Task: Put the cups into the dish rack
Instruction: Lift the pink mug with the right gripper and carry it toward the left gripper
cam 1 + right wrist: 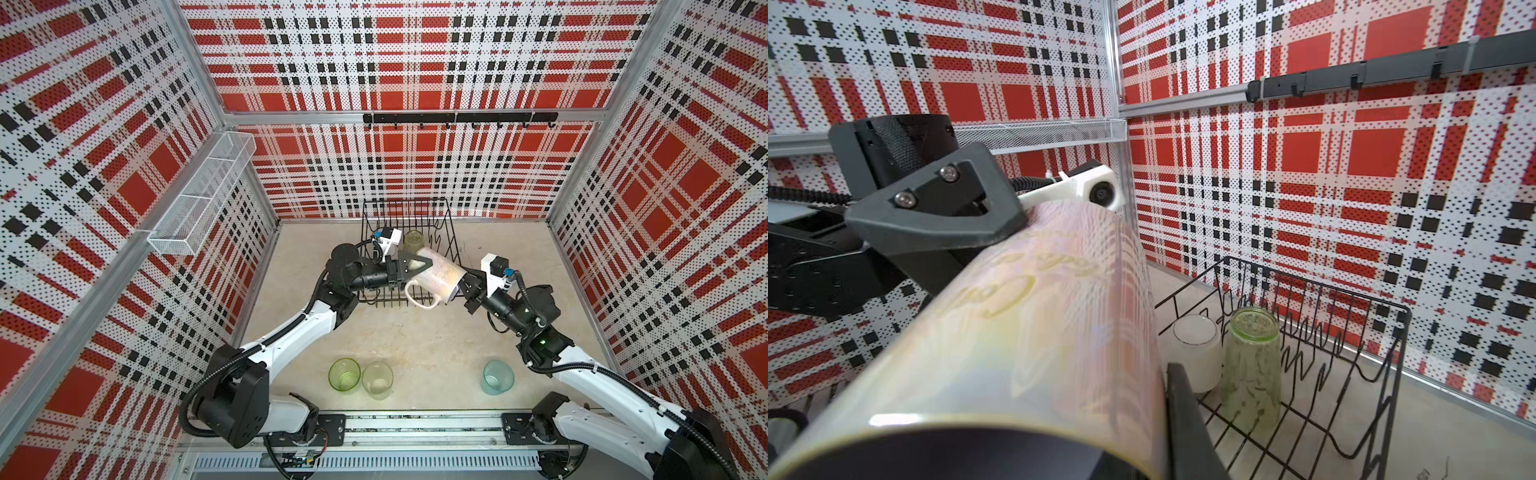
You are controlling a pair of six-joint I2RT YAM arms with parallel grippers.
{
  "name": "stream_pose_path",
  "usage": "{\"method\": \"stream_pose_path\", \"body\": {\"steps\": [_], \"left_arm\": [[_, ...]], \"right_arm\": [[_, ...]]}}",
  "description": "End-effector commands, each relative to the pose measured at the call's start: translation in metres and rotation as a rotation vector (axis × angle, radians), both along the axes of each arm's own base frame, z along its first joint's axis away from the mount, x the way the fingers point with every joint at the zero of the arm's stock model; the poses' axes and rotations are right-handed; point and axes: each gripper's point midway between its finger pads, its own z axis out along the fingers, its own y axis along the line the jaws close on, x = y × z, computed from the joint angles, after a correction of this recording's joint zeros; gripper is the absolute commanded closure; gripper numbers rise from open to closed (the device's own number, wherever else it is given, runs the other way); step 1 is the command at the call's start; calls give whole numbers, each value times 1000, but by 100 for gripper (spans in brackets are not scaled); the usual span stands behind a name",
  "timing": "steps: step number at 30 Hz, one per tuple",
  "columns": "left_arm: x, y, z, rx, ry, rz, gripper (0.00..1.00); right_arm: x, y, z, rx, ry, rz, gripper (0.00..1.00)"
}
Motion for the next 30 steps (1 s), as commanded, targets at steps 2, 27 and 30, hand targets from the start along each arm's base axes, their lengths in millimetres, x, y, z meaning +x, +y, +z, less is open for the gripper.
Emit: {"method": "stream_pose_path", "body": {"steps": [2,27,30], "left_arm": [[-27,-6,25,-88,-57,-109,1],[41,55,8,-108,-27,225,37],[56,68,-1,-88,-36,295,38]], "right_arm": [[-21,17,30,37,-131,123,100],[26,5,-10,-86,28,-99,30],[29,-5,-21,-100,51,-156,19]]}}
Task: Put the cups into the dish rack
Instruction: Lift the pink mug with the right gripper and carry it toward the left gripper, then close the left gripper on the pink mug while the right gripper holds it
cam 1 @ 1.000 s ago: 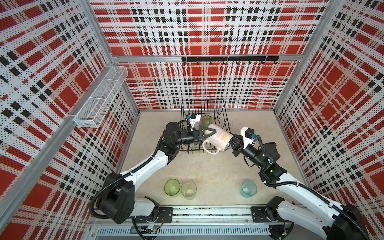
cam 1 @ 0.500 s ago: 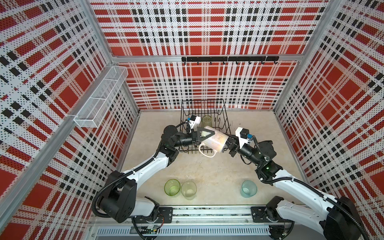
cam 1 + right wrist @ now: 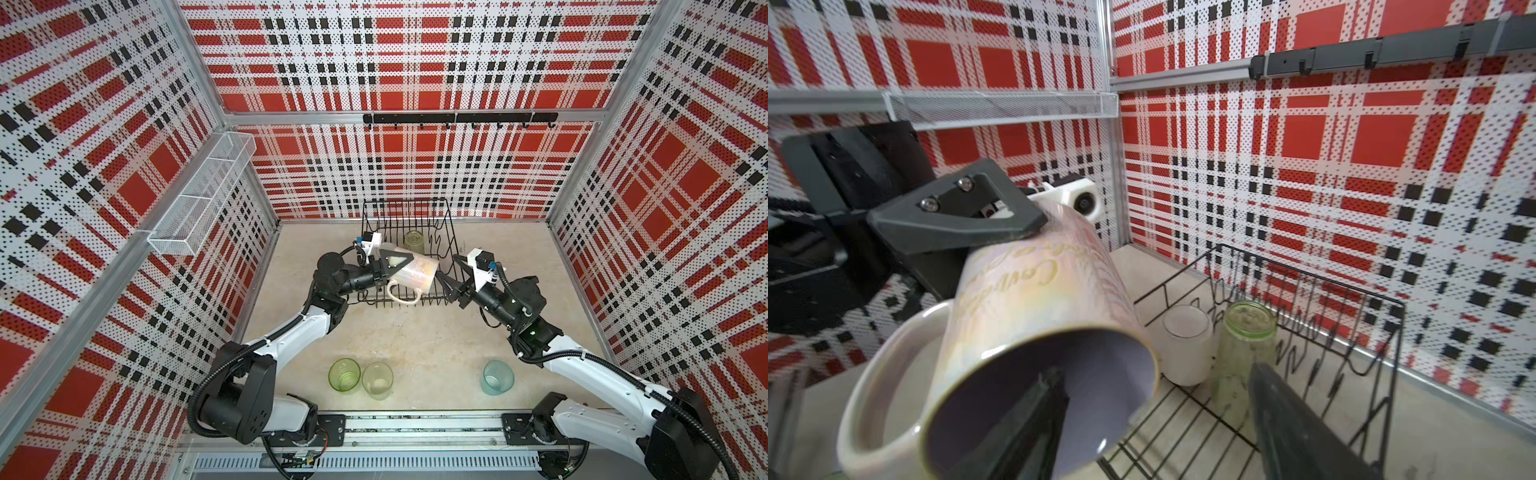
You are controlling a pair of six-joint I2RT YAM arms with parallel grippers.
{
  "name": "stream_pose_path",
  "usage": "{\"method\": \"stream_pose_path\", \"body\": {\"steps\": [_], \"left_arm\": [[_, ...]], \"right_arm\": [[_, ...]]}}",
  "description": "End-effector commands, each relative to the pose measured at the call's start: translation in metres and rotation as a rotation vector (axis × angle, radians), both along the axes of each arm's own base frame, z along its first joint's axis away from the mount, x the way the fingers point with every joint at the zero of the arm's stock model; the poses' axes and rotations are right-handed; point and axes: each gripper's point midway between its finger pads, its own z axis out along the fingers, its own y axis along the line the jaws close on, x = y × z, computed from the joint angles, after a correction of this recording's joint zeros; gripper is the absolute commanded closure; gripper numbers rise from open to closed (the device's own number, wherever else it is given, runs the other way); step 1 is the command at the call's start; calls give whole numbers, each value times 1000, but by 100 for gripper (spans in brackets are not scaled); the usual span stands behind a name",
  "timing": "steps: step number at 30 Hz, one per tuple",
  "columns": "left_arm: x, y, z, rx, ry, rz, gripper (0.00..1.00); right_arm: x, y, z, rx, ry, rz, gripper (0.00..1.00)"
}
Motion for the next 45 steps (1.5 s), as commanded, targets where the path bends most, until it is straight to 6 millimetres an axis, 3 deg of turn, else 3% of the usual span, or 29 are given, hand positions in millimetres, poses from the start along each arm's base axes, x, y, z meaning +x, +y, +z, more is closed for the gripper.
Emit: {"method": "stream_pose_path", "body": {"steps": [1,5,10,13,20,29,40,45], "left_arm": [[14,19,25,-10,-141,111,38],[39,33,5,120,-144,224,40],[65,50,-22,425,-161,396,40],[77,64,-38,639,-175,487,40],[87,82,-68,930,-186,564,39],[99,74,-100,1071,-167,545,38],[120,58,-98,1198,-249,562,37],[126,47,-114,1304,-317,514,35]], "right_arm": [[4,-16,-10,-27,21,-93,16],[-2,-22,-25,-35,70,-102,0],[-9,-33,-53,-54,170,-127,0],[-8,-50,-67,-59,216,-210,0],[0,-82,-91,-79,314,-384,0],[17,-98,-97,44,410,-432,0],[14,-98,-97,55,404,-426,0],[15,-97,-97,54,406,-422,0]]}}
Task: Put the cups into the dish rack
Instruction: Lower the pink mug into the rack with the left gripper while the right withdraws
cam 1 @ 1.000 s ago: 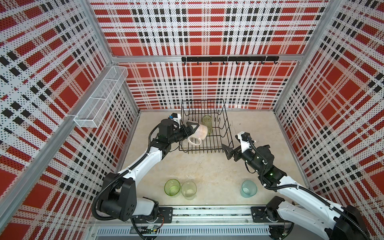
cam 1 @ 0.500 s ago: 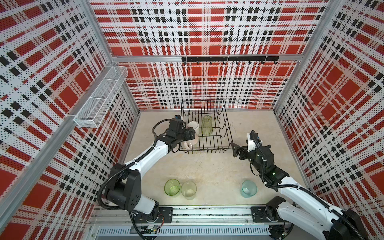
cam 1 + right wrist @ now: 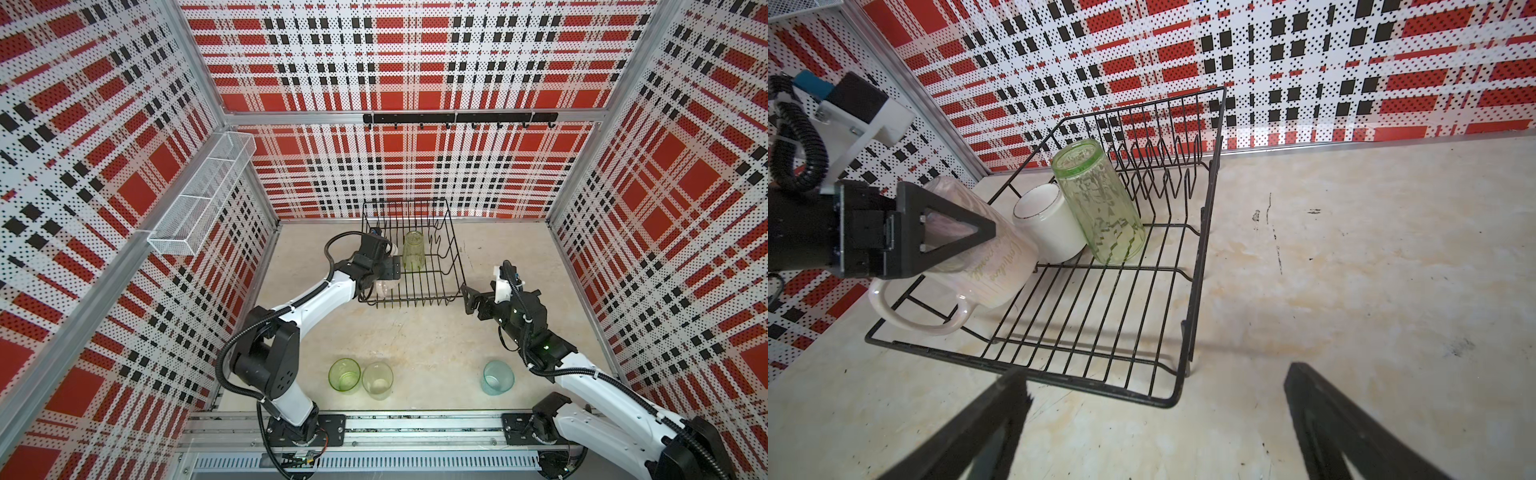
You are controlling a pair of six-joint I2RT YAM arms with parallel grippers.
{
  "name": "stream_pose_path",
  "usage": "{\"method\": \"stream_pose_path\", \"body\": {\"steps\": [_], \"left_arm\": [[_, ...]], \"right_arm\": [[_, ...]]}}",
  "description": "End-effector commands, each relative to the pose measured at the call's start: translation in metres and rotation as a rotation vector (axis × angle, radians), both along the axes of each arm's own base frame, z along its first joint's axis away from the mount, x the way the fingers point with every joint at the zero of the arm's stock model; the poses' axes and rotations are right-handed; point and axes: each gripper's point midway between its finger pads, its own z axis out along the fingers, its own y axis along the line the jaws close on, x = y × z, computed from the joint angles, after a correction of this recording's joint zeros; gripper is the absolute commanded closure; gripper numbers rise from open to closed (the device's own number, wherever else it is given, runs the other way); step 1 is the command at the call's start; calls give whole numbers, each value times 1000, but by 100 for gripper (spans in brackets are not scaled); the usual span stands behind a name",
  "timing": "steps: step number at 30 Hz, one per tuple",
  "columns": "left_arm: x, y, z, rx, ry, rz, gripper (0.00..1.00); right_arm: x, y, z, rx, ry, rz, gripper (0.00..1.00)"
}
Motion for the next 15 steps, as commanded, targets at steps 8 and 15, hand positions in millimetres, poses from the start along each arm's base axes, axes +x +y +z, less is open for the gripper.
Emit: {"method": "stream_pose_path", "body": {"steps": [8,15], "left_arm": [[28,-18,23,173,-147,-153,29],[29,-14,11,178,-130,-144,29]], "right_arm": [[4,5,5,11,-6,16,0],[7,8,3,4,7,24,0]]}}
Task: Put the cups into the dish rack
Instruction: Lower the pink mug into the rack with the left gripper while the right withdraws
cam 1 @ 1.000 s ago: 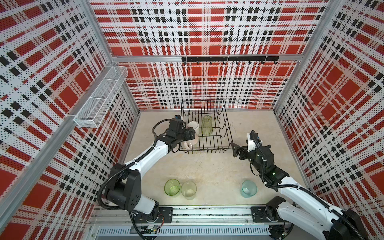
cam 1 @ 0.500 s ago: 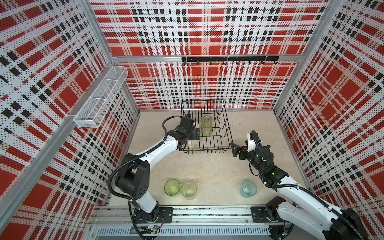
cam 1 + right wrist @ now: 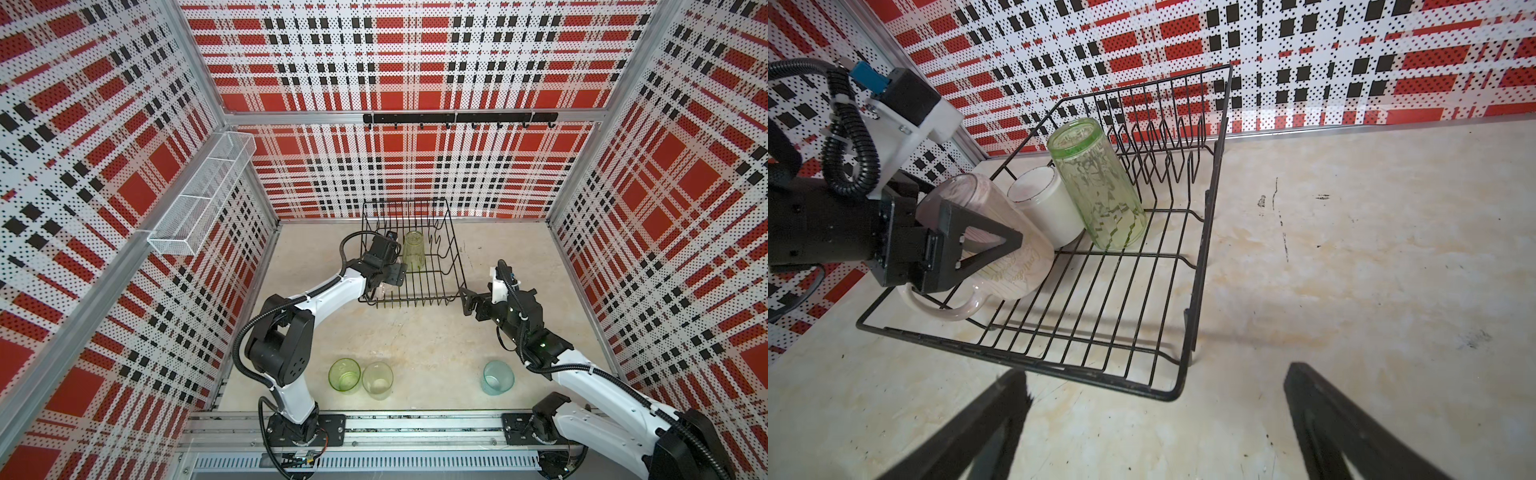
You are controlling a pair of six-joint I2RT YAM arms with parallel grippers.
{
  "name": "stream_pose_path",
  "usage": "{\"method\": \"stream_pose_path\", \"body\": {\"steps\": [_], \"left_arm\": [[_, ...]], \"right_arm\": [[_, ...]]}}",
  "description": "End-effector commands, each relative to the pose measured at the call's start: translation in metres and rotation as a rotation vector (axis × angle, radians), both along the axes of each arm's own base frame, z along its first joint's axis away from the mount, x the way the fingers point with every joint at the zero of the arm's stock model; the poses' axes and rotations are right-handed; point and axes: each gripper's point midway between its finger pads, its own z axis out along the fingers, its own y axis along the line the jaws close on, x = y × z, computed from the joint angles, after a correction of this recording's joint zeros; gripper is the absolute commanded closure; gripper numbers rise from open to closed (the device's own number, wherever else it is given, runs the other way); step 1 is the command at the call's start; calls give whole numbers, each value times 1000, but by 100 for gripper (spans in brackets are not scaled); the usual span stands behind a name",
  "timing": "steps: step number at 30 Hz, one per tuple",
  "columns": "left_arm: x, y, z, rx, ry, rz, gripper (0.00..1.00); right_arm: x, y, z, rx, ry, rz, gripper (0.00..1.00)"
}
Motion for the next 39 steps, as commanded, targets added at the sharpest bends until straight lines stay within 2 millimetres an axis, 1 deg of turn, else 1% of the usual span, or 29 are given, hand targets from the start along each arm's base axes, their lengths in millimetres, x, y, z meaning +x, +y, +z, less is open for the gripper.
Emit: {"method": "stream_pose_path", "body": {"steps": [1,6,9,13,16,21,29,30,31,33,36,39], "left_arm": [[20,-6,31,-35,-119,7,29],[16,-2,19,-42,-130,40,29],[16,-2,14,-62,-132,38,25],[18,1,5,-53,-129,50,25],[17,0,-2,-54,-114,43,24],[16,-1,-6,-55,-117,49,15],[13,-1,3,-51,-133,58,9],[12,-1,4,-52,-135,59,7],[11,-2,7,-54,-139,58,3],[8,-4,13,-58,-149,58,0],[5,-5,29,-74,-176,63,2],[2,-2,50,-110,-202,89,2]], "right_arm": [[5,4,16,21,-29,6,0],[5,3,16,21,-30,5,0],[5,3,15,18,-29,7,0],[5,4,16,19,-29,7,0],[4,4,15,18,-28,8,0],[5,5,15,18,-26,11,0],[6,8,15,17,-16,27,0],[5,11,14,18,-10,40,0],[4,16,15,22,-8,70,0],[2,22,14,22,8,105,0],[3,13,5,2,92,72,0],[11,-6,-10,44,231,30,0]]}}
